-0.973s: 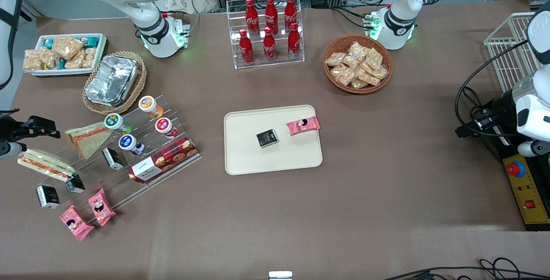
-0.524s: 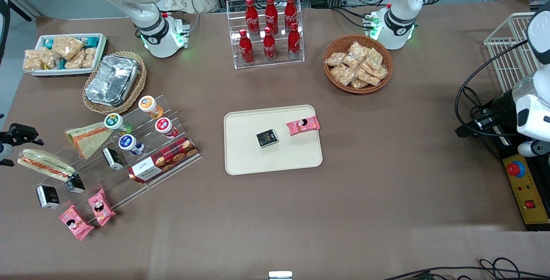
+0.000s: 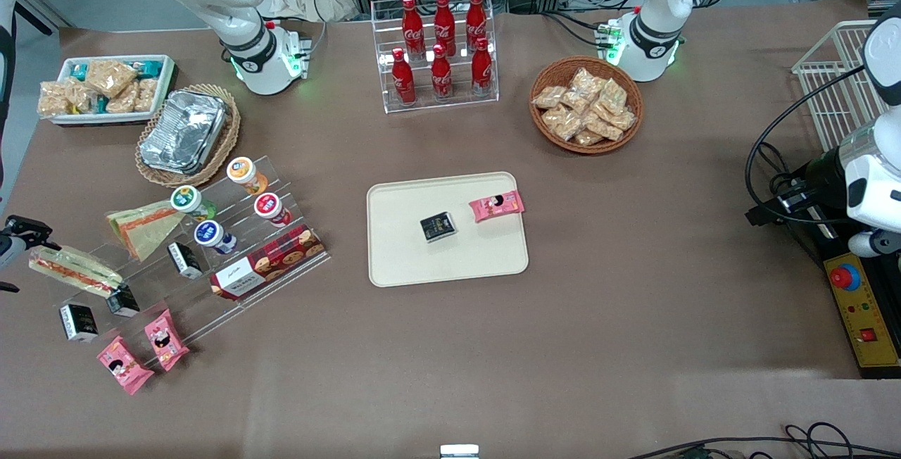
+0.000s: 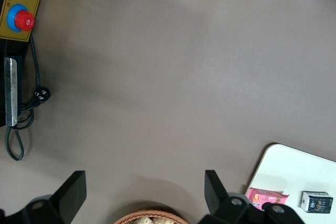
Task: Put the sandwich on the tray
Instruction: 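Move the right gripper toward the wrapped sandwich on the acrylic rack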
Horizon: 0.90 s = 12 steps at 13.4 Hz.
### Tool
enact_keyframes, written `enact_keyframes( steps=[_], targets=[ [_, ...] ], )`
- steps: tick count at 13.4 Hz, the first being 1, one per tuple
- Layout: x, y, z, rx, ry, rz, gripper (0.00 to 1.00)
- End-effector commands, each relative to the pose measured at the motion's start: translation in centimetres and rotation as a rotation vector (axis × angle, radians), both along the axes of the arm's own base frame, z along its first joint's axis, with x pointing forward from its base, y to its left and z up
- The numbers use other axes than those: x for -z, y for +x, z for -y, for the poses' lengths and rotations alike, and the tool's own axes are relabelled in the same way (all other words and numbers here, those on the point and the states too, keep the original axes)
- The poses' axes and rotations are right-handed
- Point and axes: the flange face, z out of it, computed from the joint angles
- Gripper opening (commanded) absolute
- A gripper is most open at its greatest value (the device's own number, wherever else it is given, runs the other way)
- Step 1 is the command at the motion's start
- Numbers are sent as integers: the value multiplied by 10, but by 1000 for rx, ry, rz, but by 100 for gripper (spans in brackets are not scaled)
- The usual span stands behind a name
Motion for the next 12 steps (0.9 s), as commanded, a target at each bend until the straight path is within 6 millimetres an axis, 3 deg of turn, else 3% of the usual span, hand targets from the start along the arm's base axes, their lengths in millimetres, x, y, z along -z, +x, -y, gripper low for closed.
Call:
enact_keyframes(
  steps=[1, 5, 10, 12],
  targets=[
    [12, 7, 19, -65, 6, 23, 99],
    [36, 8, 23, -14, 43, 20, 99],
    [81, -4, 27, 70, 74, -54, 99],
    [87, -3, 27, 74, 71, -53, 95]
  ],
)
